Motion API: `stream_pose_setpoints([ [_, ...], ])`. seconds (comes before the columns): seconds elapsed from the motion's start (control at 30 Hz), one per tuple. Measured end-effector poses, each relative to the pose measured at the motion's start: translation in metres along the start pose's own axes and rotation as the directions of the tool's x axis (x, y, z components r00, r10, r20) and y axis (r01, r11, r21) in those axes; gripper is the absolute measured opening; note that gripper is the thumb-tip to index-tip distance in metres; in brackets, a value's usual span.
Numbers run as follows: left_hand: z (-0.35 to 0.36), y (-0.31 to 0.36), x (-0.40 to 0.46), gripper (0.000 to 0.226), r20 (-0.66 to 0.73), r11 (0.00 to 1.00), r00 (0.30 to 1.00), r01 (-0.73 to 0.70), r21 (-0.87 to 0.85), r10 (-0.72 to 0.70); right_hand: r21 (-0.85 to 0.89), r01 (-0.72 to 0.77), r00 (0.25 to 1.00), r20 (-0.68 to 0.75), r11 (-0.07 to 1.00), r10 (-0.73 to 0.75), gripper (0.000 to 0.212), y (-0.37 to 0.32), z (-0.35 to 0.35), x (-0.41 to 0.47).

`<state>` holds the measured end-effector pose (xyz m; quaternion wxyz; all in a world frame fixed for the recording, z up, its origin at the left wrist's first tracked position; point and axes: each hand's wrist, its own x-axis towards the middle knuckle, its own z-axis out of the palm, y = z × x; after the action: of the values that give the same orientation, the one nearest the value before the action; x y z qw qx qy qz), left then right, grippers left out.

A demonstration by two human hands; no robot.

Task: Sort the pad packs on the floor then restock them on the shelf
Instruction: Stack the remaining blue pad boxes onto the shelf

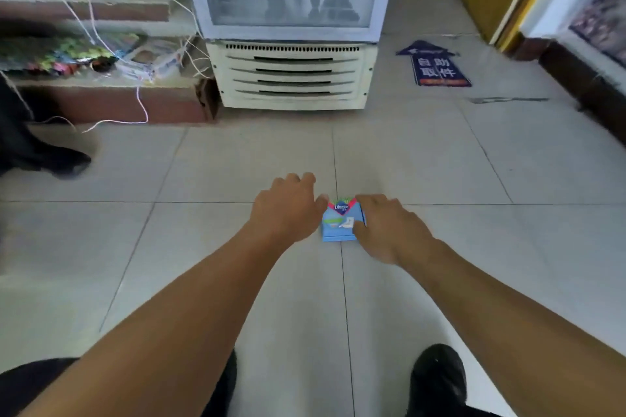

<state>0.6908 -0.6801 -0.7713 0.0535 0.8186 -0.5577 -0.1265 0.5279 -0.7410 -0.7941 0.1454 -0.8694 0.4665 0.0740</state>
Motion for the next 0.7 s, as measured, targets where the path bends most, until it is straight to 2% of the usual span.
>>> stream_pose_setpoints([
  [0.27, 0.124, -0.001, 0.088, 0.046, 0.148, 0.999, 0.988, -0.045, -0.029, 0.049, -0.062, -0.148, 0.970, 0.186, 0.987, 0.157, 0.063, 0.081, 0.102, 0.088],
  [0.43, 0.185, -0.007, 0.128, 0.045, 0.187, 0.997, 0.980, -0.064, -0.047, 0.072, -0.147, -0.203, 0.958, 0.176, 0.968, 0.227, 0.086, 0.118, 0.149, 0.145],
  [0.57, 0.221, -0.006, 0.148, 0.048, 0.157, 0.991, 0.981, -0.102, -0.084, 0.114, -0.310, -0.056, 0.977, 0.180, 0.949, 0.117, 0.114, 0.142, 0.170, 0.192],
  [0.7, 0.240, 0.002, 0.161, 0.051, 0.145, 0.983, 0.974, -0.165, -0.076, 0.174, -0.353, 0.059, 0.973, 0.228, 0.934, 0.024, 0.127, 0.157, 0.189, 0.221],
])
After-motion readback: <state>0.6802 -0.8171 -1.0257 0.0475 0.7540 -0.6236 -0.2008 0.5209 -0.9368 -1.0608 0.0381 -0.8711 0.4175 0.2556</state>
